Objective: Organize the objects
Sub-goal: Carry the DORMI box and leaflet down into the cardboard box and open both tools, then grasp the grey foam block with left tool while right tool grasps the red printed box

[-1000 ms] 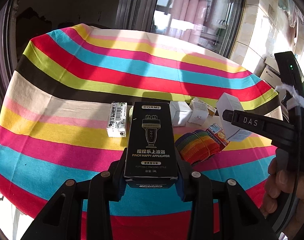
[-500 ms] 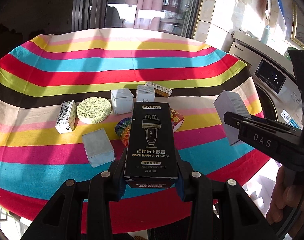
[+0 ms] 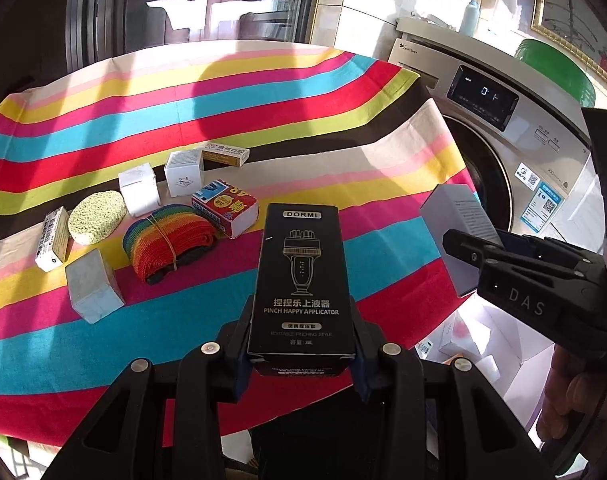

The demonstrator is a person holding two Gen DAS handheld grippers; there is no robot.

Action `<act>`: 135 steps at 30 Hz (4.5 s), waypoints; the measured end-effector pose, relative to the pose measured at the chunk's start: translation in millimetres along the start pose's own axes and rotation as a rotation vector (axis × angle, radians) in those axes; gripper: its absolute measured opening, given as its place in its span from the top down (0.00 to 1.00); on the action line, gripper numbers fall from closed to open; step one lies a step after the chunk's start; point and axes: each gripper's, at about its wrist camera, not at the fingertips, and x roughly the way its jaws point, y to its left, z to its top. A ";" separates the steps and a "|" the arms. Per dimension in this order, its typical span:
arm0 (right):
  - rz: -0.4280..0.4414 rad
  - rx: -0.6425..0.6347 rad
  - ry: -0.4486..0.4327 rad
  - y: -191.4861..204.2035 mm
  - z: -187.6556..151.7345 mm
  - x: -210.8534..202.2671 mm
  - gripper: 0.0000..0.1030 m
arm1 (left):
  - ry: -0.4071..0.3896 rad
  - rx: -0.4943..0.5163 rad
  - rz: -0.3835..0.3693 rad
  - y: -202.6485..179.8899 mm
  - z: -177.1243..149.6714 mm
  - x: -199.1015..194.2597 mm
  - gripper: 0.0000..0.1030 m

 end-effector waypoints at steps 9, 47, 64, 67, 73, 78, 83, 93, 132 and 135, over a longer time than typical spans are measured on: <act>-0.065 0.048 0.021 -53.5 -23.4 -13.9 0.56 | 0.048 0.088 -0.094 -44.8 -8.0 8.4 0.61; -0.125 0.258 0.125 -138.3 -107.3 -15.1 0.32 | 0.121 0.254 -0.244 -119.0 -49.1 18.6 0.35; 0.011 0.077 0.136 -63.9 -63.7 6.4 0.30 | 0.008 -0.036 0.034 14.1 -33.3 -4.8 0.35; 0.044 0.039 0.143 -42.3 -54.1 13.1 0.30 | -0.024 -0.116 0.085 43.0 -29.0 -14.0 0.35; 0.112 -0.027 0.157 -4.1 -36.0 25.7 0.30 | -0.064 -0.289 0.169 101.0 -20.5 -21.2 0.35; 0.151 -0.050 0.171 20.5 -21.2 38.4 0.30 | -0.037 -0.372 0.195 132.7 -15.0 -10.1 0.35; 0.167 -0.074 0.167 41.4 -4.0 48.5 0.30 | -0.004 -0.406 0.214 146.8 -8.7 4.3 0.35; 0.219 -0.116 0.173 74.1 26.9 68.3 0.30 | 0.077 -0.417 0.241 167.4 -1.7 34.3 0.53; 0.238 -0.278 0.174 156.1 74.6 143.8 0.56 | 0.081 -0.407 0.225 196.6 1.0 31.0 0.56; 0.238 -0.273 0.176 152.2 69.1 140.4 0.56 | 0.082 -0.408 0.221 193.6 -2.7 27.1 0.56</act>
